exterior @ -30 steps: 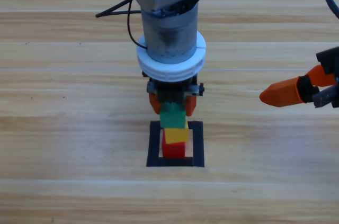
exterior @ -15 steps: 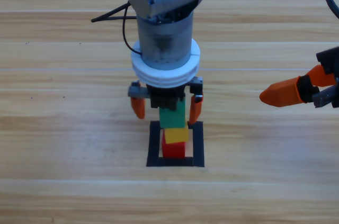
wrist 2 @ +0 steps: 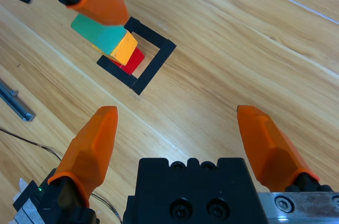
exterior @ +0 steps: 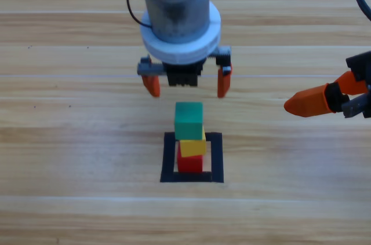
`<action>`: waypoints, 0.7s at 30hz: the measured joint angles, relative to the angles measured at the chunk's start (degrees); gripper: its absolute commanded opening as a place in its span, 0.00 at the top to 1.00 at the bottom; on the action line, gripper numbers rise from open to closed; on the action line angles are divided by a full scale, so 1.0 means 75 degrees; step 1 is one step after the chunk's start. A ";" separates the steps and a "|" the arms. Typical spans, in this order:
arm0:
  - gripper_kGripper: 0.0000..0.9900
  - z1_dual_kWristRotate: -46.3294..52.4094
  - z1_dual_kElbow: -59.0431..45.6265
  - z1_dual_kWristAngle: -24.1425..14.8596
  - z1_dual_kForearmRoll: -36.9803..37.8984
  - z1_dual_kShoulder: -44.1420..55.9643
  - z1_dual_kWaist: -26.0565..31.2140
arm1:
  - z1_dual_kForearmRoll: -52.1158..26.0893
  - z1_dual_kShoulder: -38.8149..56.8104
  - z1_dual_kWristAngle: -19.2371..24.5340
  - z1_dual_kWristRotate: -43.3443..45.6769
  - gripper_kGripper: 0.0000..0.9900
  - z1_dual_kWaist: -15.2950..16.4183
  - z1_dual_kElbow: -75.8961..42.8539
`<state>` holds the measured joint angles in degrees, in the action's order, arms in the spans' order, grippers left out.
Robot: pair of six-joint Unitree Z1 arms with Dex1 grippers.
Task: Stack the blocks in the rectangular block: red at the bottom, yellow in the middle, green on top
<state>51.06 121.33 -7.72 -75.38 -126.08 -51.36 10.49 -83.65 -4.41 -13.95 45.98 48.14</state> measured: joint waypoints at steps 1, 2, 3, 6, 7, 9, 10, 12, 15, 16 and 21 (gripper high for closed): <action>0.03 0.0201 0.0012 -0.0166 0.0004 0.0165 -0.0025 | 0.0000 0.0000 0.0000 0.0000 0.00 0.0000 0.0000; 0.03 0.0226 0.0012 -0.0308 0.0004 0.0315 -0.0053 | 0.0000 -0.0002 0.0000 0.0000 0.00 0.0000 0.0000; 0.03 0.0249 0.0012 -0.0467 0.0004 0.0442 -0.0087 | 0.0000 -0.0002 0.0000 0.0000 0.00 0.0000 0.0000; 0.03 0.0465 -0.0090 -0.0990 0.0046 0.0949 -0.0283 | 0.0000 -0.0002 0.0000 0.0000 0.00 0.0000 0.0000; 0.03 0.0542 -0.0327 -0.1193 0.0176 0.1146 -0.0356 | 0.0000 -0.0003 0.0000 0.0000 0.00 0.0000 0.0000; 0.03 0.0581 -0.1676 -0.1492 0.1080 0.1939 -0.0558 | 0.0000 -0.0003 0.0000 0.0000 0.00 0.0000 0.0000; 0.03 0.0581 -0.2178 -0.1509 0.1392 0.2244 -0.0623 | 0.0000 -0.0003 0.0000 0.0000 0.00 0.0000 0.0000; 0.03 0.0572 -0.3848 -0.1556 0.2815 0.3055 -0.0680 | 0.0000 -0.0003 0.0000 0.0000 0.00 -0.0001 0.0000; 0.03 0.0467 -0.5979 -0.1654 0.3801 0.4294 -0.0711 | 0.0000 -0.0004 0.0000 0.0000 0.00 -0.0005 0.0000; 0.03 0.0444 -0.6245 -0.1722 0.3862 0.4587 -0.0711 | 0.0000 -0.0008 0.0000 0.0000 0.00 -0.0004 0.0000; 0.03 0.0028 -0.7749 -0.1884 0.5019 0.5736 -0.0719 | 0.0001 -0.0008 0.0000 0.0000 0.00 -0.0010 0.0000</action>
<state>51.27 63.21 -21.85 -37.74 -83.06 -56.76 10.49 -83.71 -4.40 -13.95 45.90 48.15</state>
